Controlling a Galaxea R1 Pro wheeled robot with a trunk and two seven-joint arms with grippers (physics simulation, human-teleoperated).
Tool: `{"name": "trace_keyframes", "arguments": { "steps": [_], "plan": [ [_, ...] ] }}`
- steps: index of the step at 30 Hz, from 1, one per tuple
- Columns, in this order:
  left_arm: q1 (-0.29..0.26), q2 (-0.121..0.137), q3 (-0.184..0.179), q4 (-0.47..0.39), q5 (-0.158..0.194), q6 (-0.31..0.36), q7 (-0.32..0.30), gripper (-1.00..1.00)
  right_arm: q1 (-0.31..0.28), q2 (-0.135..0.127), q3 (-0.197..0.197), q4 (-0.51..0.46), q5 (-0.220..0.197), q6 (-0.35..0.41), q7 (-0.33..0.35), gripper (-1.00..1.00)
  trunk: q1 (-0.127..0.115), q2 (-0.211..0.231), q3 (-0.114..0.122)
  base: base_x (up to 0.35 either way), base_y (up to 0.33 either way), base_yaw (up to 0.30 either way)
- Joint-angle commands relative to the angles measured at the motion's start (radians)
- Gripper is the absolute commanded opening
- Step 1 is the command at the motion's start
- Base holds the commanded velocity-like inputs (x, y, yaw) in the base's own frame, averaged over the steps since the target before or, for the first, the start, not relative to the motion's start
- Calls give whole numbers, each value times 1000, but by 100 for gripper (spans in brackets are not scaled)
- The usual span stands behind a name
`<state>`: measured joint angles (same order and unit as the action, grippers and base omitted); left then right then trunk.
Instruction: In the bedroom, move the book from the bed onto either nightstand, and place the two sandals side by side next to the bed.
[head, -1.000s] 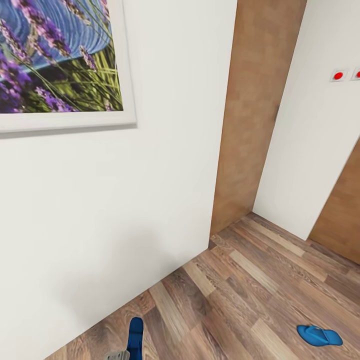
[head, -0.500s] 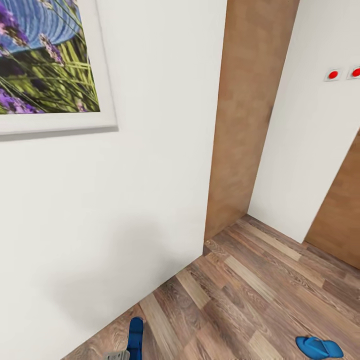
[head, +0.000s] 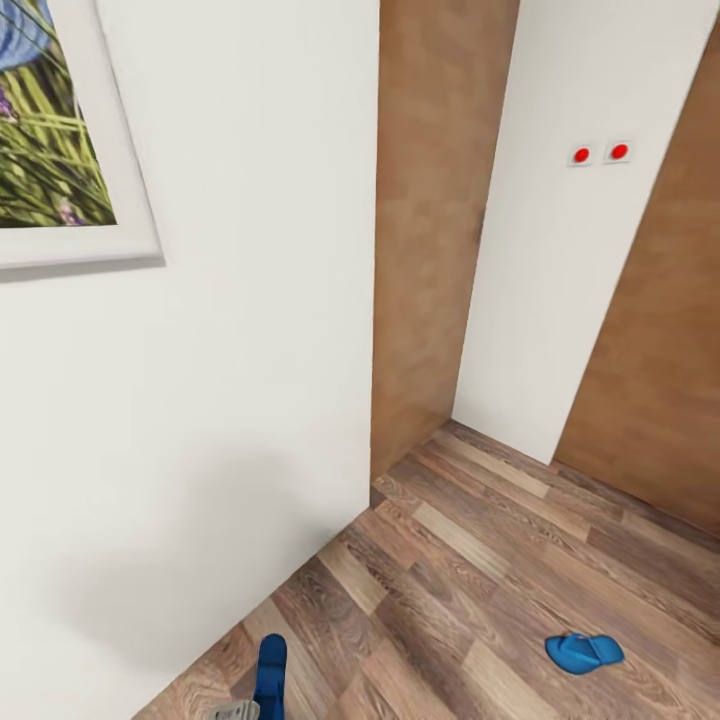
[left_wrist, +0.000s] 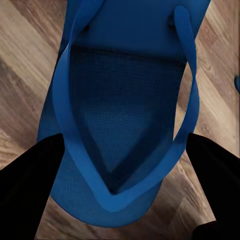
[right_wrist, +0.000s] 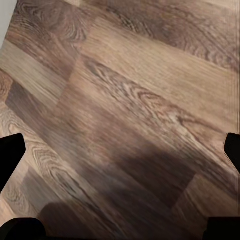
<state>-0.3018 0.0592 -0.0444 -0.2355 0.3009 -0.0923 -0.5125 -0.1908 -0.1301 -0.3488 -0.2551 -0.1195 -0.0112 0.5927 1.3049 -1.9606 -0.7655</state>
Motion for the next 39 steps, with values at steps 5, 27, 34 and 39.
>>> {"name": "trace_keyframes", "arguments": {
  "steps": [5, 27, 34, 39],
  "plan": [
    [0, 1, -5, 1, 5, -4, -3, -100, -1, 0, 0, 2, -8, -1, 4, 100, 0, 0, -1, 216, 0, -155],
    [0, 1, -5, 1, 5, -2, -3, -100, -1, 0, 0, 2, -8, -1, 4, 100, 0, 0, -1, 325, 0, -4],
    [0, 1, -5, 1, 5, -2, -3, -100, -1, 0, 0, 2, -8, -1, 4, 100, 0, 0, -1, 328, -23, 0],
    [0, 1, -5, 1, 5, -2, -3, -100, -1, 0, 0, 2, -8, -1, 4, 100, 0, 0, -1, 211, -41, -10]
  ]
}}
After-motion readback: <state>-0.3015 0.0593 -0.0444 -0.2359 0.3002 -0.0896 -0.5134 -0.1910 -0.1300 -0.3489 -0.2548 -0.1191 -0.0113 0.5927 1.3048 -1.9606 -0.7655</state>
